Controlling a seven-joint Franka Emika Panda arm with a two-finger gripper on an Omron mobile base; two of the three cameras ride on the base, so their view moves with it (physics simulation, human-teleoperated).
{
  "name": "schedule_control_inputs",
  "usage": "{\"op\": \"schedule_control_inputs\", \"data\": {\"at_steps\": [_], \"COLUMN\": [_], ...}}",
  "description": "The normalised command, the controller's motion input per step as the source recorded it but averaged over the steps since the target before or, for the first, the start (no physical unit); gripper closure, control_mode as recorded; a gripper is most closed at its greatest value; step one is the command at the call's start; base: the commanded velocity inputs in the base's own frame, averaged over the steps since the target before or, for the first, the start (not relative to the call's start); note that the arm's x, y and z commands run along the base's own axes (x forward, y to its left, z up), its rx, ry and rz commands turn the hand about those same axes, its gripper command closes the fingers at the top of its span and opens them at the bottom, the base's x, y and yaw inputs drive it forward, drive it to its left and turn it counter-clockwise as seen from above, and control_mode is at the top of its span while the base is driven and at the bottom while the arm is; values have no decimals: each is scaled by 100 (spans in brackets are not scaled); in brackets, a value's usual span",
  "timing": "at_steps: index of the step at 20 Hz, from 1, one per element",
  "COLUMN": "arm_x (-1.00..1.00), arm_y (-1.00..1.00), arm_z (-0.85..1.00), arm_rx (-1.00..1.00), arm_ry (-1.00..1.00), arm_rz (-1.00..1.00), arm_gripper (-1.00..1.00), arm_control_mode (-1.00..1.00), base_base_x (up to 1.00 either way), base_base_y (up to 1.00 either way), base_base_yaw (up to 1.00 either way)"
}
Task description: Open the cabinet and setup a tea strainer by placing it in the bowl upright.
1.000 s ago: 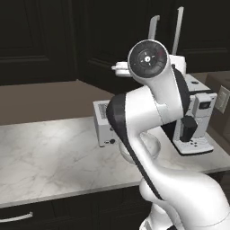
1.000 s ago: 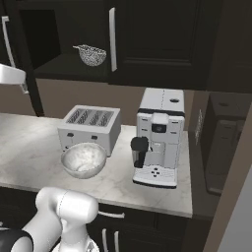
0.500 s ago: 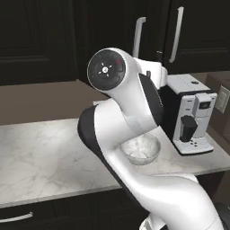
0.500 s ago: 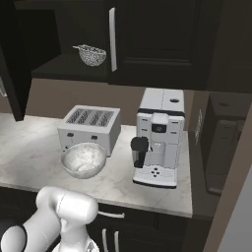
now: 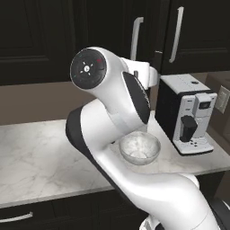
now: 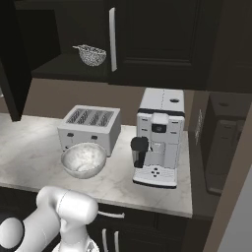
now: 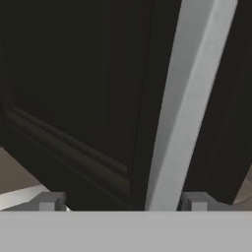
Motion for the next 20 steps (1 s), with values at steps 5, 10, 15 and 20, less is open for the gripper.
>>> {"op": "schedule_control_inputs", "data": {"at_steps": [5, 10, 15, 20], "arm_x": [-7, -50, -72, -53], "arm_y": [17, 17, 1, -17], "arm_z": [3, 16, 22, 4], "arm_rx": [-2, -2, 0, 2], "arm_ry": [0, -1, -1, 0], "arm_rz": [0, 0, 0, 6], "arm_gripper": [-100, -100, -100, -100], "arm_control_mode": [-100, -100, -100, -100], "base_base_x": [0, 0, 0, 0], "base_base_y": [0, 0, 0, 0], "base_base_yaw": [0, 0, 0, 0]}}
